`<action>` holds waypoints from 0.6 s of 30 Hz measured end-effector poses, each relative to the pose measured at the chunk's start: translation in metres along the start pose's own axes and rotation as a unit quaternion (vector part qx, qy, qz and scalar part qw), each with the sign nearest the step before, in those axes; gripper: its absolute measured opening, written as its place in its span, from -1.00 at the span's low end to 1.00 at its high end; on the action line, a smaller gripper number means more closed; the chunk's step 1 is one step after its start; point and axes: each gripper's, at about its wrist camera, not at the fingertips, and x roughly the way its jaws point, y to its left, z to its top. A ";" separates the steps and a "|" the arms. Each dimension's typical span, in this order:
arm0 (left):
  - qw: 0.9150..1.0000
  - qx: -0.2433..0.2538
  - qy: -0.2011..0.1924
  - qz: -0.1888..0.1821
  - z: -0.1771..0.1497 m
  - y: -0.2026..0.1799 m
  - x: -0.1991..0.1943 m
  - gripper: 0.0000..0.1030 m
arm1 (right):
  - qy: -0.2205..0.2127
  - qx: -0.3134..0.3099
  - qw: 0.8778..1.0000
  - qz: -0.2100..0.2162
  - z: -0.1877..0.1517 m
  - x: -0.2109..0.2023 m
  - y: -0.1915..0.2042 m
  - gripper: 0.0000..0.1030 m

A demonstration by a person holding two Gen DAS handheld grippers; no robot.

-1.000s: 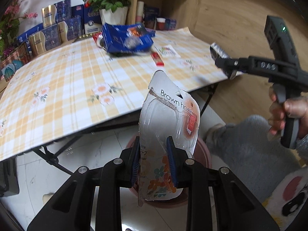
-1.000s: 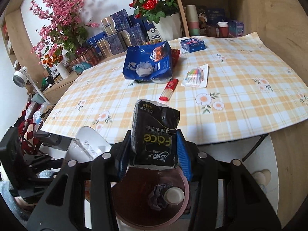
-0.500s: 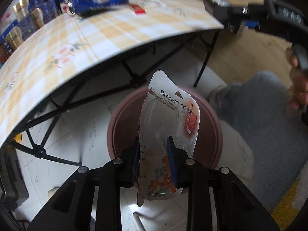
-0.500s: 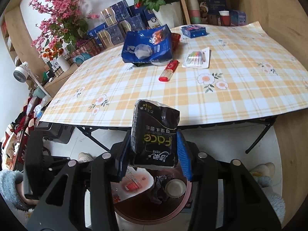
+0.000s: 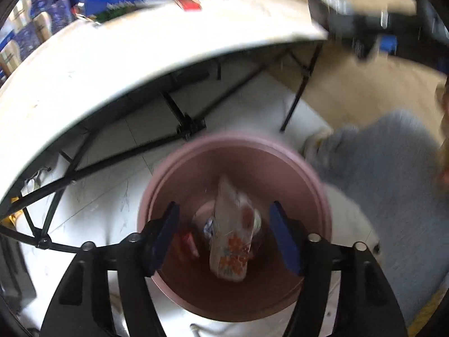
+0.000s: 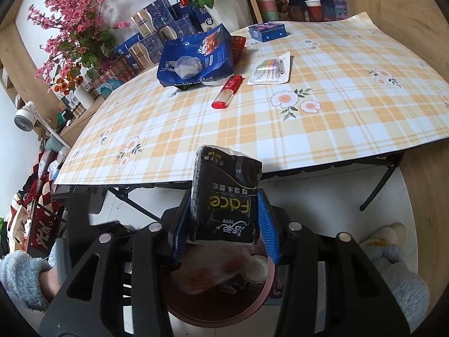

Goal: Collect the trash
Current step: 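Open both tools over the brown bin to drop the bag and tissue pack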

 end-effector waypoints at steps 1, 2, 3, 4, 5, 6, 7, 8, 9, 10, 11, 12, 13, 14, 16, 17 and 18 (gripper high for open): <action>1.000 -0.008 -0.011 0.005 0.002 0.004 -0.007 0.30 | 0.003 -0.002 1.000 -0.002 -0.001 0.002 0.001 -0.10; 1.000 -0.015 -0.024 0.011 0.004 0.007 -0.016 0.31 | 0.005 -0.003 1.000 -0.001 -0.001 0.003 0.002 -0.10; 0.999 -0.021 -0.036 0.018 0.005 0.009 -0.023 0.37 | 0.008 -0.005 1.000 0.000 -0.002 0.005 0.003 -0.10; 0.998 -0.027 -0.049 0.025 0.005 0.012 -0.032 0.44 | 0.010 -0.009 1.000 0.000 -0.002 0.007 0.006 -0.10; 0.997 -0.035 -0.069 0.033 0.005 0.017 -0.045 0.47 | 0.012 -0.012 1.000 0.000 -0.003 0.008 0.008 -0.10; 0.995 -0.042 -0.083 0.039 0.005 0.022 -0.056 0.53 | 0.015 -0.020 1.000 0.000 -0.004 0.010 0.011 -0.10; 0.992 -0.054 -0.101 0.049 0.004 0.029 -0.070 0.60 | 0.018 -0.025 1.000 0.000 -0.005 0.012 0.014 -0.10; 0.990 -0.061 -0.111 0.055 0.003 0.033 -0.078 0.64 | 0.021 -0.029 0.999 0.001 -0.007 0.013 0.017 -0.10; 0.987 -0.072 -0.127 0.066 0.001 0.039 -0.092 0.70 | 0.024 -0.035 0.999 0.002 -0.009 0.014 0.021 -0.10; 0.984 -0.079 -0.138 0.073 -0.001 0.043 -0.101 0.75 | 0.027 -0.041 0.999 0.002 -0.011 0.016 0.024 -0.10; 0.980 -0.090 -0.154 0.085 -0.004 0.050 -0.115 0.76 | 0.030 -0.047 0.998 0.003 -0.014 0.017 0.027 -0.10; 0.978 -0.096 -0.163 0.092 -0.006 0.053 -0.122 0.79 | 0.034 -0.053 0.998 0.003 -0.017 0.019 0.031 -0.10; 0.973 -0.108 -0.178 0.103 -0.009 0.060 -0.135 0.82 | 0.037 -0.056 0.998 0.003 -0.019 0.021 0.033 -0.10; 0.970 -0.115 -0.186 0.110 -0.013 0.064 -0.142 0.84 | 0.041 -0.058 0.997 0.003 -0.022 0.023 0.035 -0.10; 0.962 -0.132 -0.204 0.123 -0.018 0.071 -0.157 0.88 | 0.050 -0.065 0.997 0.004 -0.027 0.027 0.040 -0.10; 0.958 -0.139 -0.215 0.131 -0.021 0.074 -0.164 0.88 | 0.054 -0.069 0.996 0.003 -0.029 0.029 0.043 -0.10; 0.955 -0.143 -0.222 0.138 -0.025 0.076 -0.169 0.88 | 0.060 -0.074 0.995 0.002 -0.032 0.031 0.046 -0.10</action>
